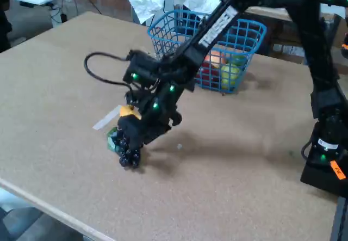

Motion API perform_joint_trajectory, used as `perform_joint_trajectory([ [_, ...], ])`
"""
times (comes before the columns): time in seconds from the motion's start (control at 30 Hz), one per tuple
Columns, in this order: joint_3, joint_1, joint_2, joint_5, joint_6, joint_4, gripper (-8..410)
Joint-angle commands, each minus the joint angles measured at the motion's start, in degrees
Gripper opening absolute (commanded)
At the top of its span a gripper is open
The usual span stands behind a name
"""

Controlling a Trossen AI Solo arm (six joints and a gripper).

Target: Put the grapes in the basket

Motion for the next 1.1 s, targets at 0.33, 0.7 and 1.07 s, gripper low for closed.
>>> perform_joint_trajectory([
  [0.33, 1.22, 0.44, 5.95, 0.22, 2.43, 10.12, 235],
  [0.7, 7.23, 0.59, 5.31, 0.22, -4.48, 9.14, 5],
  [1.07, 25.05, 0.70, -4.28, 4.72, -29.75, -4.83, -1],
])
